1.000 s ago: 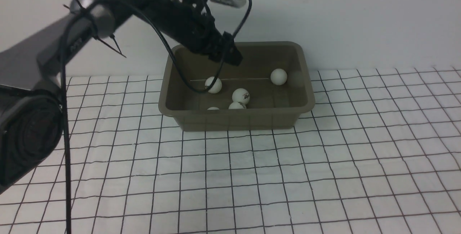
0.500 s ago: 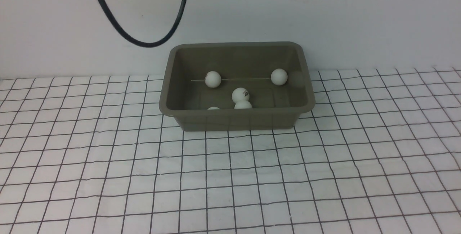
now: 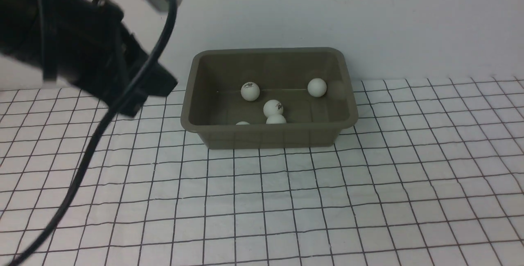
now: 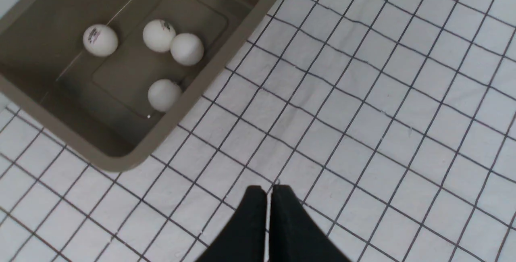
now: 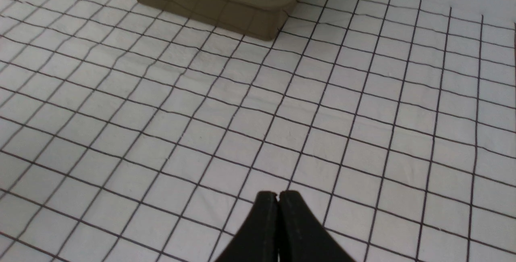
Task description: Put the table tennis balls into the box on the white checkered tablecloth.
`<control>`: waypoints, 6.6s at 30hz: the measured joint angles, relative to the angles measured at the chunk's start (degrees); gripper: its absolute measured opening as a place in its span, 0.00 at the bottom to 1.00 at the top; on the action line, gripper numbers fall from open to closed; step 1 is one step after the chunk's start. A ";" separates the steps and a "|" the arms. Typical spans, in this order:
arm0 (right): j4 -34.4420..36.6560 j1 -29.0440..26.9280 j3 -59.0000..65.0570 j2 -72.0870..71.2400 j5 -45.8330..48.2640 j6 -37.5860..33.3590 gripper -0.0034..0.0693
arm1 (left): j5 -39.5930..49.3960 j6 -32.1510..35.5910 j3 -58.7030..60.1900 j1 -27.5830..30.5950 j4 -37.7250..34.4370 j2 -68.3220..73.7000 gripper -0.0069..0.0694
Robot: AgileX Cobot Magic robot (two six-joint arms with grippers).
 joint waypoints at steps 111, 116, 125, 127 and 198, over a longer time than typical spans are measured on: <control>-3.36 0.19 0.00 -0.05 1.47 1.33 0.02 | -48.99 -43.39 79.72 18.18 27.47 -70.29 0.09; -1.84 -7.19 0.07 -0.05 -4.29 1.34 0.02 | -48.99 -43.39 79.72 18.18 27.47 -70.29 0.09; 10.63 -27.21 7.49 -2.46 -32.22 1.39 0.02 | -48.94 -43.39 79.72 18.18 27.47 -70.29 0.09; 13.05 -29.04 13.45 -5.12 -37.15 1.52 0.02 | -48.94 -43.39 79.72 18.18 27.47 -70.29 0.09; 13.19 -27.07 42.20 -15.32 -51.27 1.52 0.02 | -48.76 -43.70 79.72 18.18 27.47 -70.29 0.09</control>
